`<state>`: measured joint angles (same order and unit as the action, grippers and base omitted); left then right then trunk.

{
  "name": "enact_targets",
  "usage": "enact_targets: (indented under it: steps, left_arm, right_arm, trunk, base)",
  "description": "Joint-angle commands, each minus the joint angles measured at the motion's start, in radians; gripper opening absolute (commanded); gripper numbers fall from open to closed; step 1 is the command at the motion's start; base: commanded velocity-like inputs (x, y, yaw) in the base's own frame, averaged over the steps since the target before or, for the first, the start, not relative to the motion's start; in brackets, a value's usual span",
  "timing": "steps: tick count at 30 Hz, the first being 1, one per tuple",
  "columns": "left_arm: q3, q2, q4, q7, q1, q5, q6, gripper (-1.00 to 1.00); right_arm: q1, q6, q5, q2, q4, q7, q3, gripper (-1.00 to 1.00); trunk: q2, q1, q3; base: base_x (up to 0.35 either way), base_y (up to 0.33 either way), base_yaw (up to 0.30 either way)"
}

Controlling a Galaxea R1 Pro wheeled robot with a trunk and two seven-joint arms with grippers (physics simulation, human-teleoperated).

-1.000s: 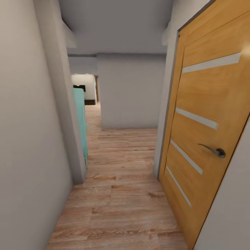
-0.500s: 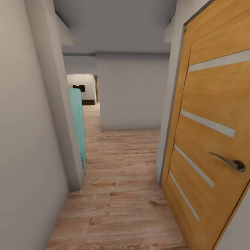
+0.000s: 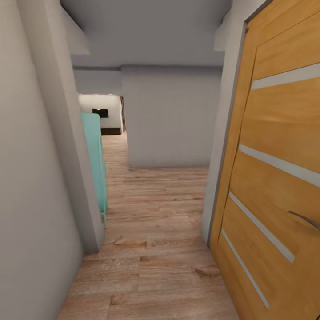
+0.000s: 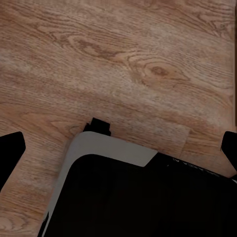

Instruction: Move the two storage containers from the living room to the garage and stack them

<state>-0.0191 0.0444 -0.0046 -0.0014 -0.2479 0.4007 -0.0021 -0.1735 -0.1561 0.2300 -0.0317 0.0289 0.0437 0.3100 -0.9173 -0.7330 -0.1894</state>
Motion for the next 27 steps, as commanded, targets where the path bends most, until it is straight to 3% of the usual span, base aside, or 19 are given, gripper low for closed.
enact_targets:
  steps: [1, 27]
  left_arm:
    - [-0.002, 0.0, 0.0, 0.0, -0.001, 0.006, 0.0, 1.0]
    - [-0.002, 0.0, 0.0, 0.0, -0.001, 0.006, 0.003, 1.0]
  right_arm:
    - [-0.001, -0.005, 0.008, 0.0, 0.003, 0.001, 0.009, 1.0]
    - [-0.001, -0.005, 0.008, -0.001, 0.003, 0.003, 0.009, 1.0]
  trunk:
    - [-0.001, -0.001, -0.001]
    - [-0.001, -0.001, -0.001]
  base:
    - [0.322, 0.0, 0.0]
    - [0.322, 0.0, 0.0]
